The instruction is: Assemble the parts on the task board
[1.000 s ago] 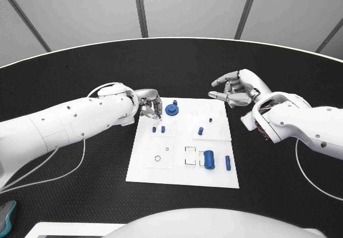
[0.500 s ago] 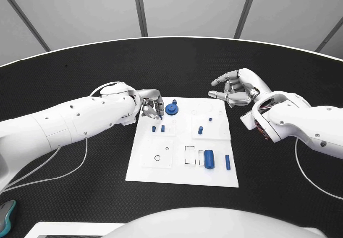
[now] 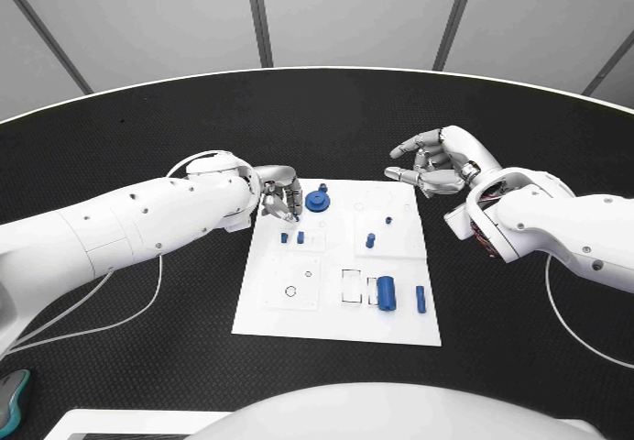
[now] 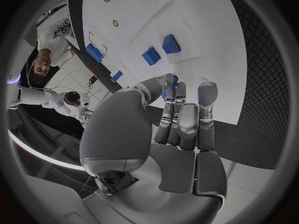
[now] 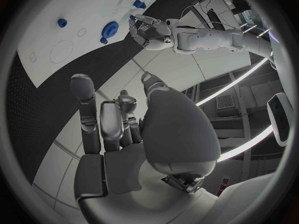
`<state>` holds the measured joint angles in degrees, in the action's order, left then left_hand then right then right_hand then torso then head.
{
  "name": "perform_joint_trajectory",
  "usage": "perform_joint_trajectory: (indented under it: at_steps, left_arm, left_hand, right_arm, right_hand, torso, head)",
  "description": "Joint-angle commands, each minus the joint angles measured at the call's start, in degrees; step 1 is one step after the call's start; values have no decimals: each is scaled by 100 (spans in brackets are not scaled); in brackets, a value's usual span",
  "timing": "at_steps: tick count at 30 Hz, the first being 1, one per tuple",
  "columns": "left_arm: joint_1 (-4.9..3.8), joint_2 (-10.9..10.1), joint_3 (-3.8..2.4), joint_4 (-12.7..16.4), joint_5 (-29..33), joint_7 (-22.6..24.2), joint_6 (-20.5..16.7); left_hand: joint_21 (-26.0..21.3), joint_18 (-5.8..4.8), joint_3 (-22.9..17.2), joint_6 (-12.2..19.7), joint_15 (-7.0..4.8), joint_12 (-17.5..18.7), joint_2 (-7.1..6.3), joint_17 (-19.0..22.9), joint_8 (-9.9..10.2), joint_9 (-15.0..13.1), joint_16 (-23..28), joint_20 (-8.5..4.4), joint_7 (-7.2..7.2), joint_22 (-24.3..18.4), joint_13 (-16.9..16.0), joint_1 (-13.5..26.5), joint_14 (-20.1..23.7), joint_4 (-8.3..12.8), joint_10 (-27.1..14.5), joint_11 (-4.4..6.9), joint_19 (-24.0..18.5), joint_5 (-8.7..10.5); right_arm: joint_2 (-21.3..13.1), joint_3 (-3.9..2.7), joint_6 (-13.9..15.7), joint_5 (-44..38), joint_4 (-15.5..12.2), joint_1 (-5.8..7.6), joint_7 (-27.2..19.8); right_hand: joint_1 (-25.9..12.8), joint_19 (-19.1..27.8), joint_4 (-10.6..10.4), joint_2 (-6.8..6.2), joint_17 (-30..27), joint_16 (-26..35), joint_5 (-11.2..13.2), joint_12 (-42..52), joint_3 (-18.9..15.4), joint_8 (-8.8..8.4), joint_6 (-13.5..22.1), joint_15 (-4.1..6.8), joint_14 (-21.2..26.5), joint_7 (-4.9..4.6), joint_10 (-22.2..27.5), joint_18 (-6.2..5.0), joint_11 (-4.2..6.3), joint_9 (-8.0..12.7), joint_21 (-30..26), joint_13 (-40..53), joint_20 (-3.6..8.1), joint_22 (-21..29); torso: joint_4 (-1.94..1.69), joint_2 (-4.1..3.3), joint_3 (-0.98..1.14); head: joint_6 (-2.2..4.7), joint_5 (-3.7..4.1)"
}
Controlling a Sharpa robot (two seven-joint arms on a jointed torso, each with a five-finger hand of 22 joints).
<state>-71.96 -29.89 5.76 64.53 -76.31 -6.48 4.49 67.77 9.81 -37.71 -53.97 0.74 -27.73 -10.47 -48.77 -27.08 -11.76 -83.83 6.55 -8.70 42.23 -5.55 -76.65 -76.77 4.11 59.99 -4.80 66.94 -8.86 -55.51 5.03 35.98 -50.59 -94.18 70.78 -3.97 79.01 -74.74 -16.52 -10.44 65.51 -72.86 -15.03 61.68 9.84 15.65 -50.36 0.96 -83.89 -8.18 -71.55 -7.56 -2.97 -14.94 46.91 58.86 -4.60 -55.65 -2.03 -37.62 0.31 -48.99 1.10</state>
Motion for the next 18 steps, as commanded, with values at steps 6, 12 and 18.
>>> perform_joint_trajectory:
  at_steps: [6, 12, 18]
  left_arm:
    - [0, 20, 0, 2, 0, 8, 21]
    - [0, 34, 0, 5, 0, 10, 82]
    - [0, 47, 0, -1, 0, 2, 139]
  left_hand:
    - [26, -72, 39, -36, -18, 29, 8, 25, 30, 3, -14, -5, 9, -12, -2, 67, -16, -3, 36, 12, 34, 31]
    - [25, -72, 38, -36, -19, 32, 13, 32, 31, 4, -12, -5, 10, -14, -2, 66, -15, -3, 37, 13, 33, 30]
    - [36, -78, 33, -40, -23, 34, 26, 27, 33, 4, -11, -4, 12, 11, -2, 54, -20, 2, 43, 17, 45, 28]
  right_arm:
    - [3, 0, 0, 0, -2, 0, -2]
    - [-3, 0, 2, 0, -6, 0, -1]
    - [-5, 0, 2, 0, -8, 0, -1]
  right_hand:
    - [-28, -40, 1, 44, 7, 29, -32, 19, -13, 40, -42, 38, -58, 10, 5, -81, -8, 8, -28, 5, 3, -9]
    - [-28, -40, 1, 44, 7, 29, -32, 19, -13, 40, -42, 38, -58, 10, 5, -81, -8, 8, -28, 5, 3, -9]
    - [-28, -40, 1, 44, 7, 29, -32, 19, -13, 40, -42, 38, -58, 10, 5, -81, -8, 8, -28, 5, 3, -9]
  torso:
    - [0, -5, 3]
    - [1, -1, 5]
    - [-1, -1, 5]
  head:
    - [-6, 2]
    - [-12, 5]
    - [-16, 13]
